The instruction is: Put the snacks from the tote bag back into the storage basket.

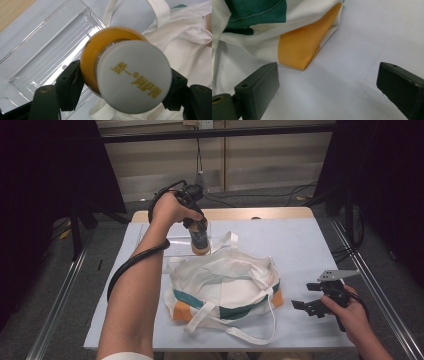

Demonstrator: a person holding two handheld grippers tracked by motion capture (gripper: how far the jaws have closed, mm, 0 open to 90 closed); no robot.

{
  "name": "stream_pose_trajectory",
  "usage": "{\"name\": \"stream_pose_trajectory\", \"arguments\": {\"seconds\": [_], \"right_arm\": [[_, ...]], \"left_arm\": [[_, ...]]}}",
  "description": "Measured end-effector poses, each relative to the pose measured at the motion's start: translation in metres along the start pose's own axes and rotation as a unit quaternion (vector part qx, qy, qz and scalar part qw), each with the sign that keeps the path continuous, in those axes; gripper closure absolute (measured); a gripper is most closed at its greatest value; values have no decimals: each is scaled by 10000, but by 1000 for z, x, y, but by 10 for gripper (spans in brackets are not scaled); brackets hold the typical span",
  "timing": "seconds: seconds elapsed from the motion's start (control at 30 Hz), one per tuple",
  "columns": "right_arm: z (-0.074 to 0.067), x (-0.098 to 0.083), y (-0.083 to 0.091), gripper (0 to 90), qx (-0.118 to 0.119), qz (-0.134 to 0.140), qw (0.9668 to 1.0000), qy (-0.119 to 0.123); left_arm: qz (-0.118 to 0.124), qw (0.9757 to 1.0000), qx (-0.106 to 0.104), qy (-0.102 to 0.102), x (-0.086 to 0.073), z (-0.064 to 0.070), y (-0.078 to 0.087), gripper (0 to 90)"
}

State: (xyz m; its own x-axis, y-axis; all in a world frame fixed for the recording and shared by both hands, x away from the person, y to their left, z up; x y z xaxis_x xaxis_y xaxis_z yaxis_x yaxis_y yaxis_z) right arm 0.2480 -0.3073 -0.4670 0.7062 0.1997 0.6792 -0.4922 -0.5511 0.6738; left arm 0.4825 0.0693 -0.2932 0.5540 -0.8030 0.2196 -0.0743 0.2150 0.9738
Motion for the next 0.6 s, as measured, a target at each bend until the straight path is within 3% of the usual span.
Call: {"name": "stream_pose_trajectory", "arguments": {"seconds": [0.6], "right_arm": [[0,0,1,42,-5,44,10000,12]], "left_arm": [[-57,10000,10,4,-1,0,-12,304]]}}
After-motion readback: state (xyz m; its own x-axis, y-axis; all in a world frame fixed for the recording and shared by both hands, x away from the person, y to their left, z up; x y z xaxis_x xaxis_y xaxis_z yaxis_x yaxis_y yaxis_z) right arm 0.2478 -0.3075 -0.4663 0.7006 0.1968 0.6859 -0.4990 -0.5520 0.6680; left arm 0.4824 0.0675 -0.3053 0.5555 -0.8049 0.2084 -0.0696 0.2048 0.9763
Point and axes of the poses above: each handheld gripper's, and its own axes: y roughly backward along the jaws, x roughly out of its top, z roughly to its right, the point moved 1 cm from there along -y, roughly forward along the jaws, and after that the axes turned 7 degrees about -y, right-handed, at the moved point
